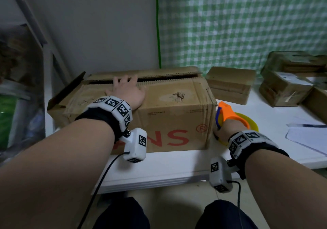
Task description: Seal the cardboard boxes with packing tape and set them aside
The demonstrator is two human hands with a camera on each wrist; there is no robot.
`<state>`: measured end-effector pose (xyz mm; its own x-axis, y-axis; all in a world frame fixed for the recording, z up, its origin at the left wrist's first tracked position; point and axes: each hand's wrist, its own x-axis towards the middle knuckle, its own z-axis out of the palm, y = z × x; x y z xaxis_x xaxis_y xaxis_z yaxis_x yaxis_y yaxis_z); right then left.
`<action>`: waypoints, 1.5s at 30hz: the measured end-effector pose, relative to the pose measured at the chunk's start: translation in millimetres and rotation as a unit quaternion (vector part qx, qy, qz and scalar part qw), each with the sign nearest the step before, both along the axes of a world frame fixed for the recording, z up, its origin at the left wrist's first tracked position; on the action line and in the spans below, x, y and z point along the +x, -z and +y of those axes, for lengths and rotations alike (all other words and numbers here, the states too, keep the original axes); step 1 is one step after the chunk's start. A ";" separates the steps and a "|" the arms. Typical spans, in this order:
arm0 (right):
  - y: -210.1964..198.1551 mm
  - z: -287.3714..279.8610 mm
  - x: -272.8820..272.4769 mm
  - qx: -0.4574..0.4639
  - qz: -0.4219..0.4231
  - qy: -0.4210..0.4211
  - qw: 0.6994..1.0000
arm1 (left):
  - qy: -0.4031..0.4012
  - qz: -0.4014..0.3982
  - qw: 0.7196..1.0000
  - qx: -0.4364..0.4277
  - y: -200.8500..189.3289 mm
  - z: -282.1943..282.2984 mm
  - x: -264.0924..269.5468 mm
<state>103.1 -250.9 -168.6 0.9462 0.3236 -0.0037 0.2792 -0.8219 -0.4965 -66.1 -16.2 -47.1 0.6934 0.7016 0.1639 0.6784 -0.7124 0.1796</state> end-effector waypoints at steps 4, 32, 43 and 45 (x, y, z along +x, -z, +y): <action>-17.4 2.0 -2.6 -0.056 0.075 -0.004 0.996 | -0.003 0.055 0.998 -0.017 0.5 3.8 3.1; -212.3 105.0 -106.7 0.338 -0.019 -0.120 0.933 | 0.088 -0.060 0.979 -0.172 -55.9 14.4 -58.1; -200.2 148.3 -90.4 0.261 -0.011 -0.143 0.955 | -0.112 -0.025 0.956 -0.271 -36.7 99.3 -93.9; -199.0 144.4 -85.9 0.202 -0.049 -0.148 0.967 | -0.114 -0.021 0.956 -0.269 -32.2 98.8 -92.2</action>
<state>17.2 -106.6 30.4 0.8008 0.5371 0.2650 0.5352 -0.4431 -0.7192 -158.3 82.6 -14.9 0.5129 0.8244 -0.2395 0.7896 -0.3435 0.5085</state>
